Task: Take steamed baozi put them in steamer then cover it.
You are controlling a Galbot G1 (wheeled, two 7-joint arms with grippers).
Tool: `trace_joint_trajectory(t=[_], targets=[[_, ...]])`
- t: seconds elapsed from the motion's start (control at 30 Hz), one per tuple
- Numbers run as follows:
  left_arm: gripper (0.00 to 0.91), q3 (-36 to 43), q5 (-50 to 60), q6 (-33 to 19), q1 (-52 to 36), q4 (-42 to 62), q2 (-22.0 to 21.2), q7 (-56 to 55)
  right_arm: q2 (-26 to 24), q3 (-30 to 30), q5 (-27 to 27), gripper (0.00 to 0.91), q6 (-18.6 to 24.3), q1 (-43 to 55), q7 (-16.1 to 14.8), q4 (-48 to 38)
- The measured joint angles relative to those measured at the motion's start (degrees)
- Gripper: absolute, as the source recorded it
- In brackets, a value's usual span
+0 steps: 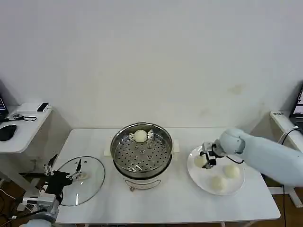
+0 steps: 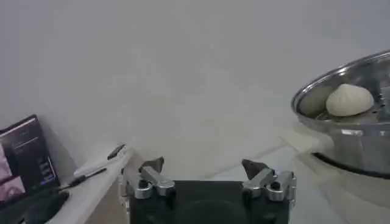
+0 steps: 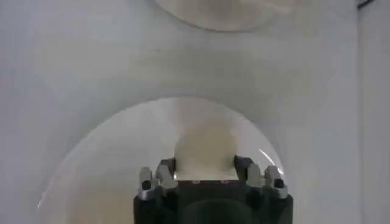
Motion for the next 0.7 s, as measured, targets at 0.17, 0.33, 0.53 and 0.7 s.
trace_joint_trajectory(t=[0.17, 0.33, 0.53, 0.7], targets=[[0.907, 0.6, 0.0, 0.0, -0.2, -0.3, -0.1, 0.0, -2.2, -1.9, 2.2, 0.655, -0.3, 5.5, -0.9, 2.6], [0.907, 0.8, 0.0, 0.0, -0.4, -0.7, 0.1, 0.0, -2.7, -4.9, 5.5, 0.655, -1.2, 12.9, -0.7, 5.2], [0.907, 0.8, 0.0, 0.0, -0.4, -1.0, 0.6, 0.0, 0.0, -9.7, 11.2, 0.655, -3.2, 22.4, 1.1, 7.2], [0.907, 0.6, -0.1, 0.1, -0.8, -0.9, 0.9, 0.0, 4.7, -12.8, 16.5, 0.665, -5.3, 27.3, 4.0, 7.3]])
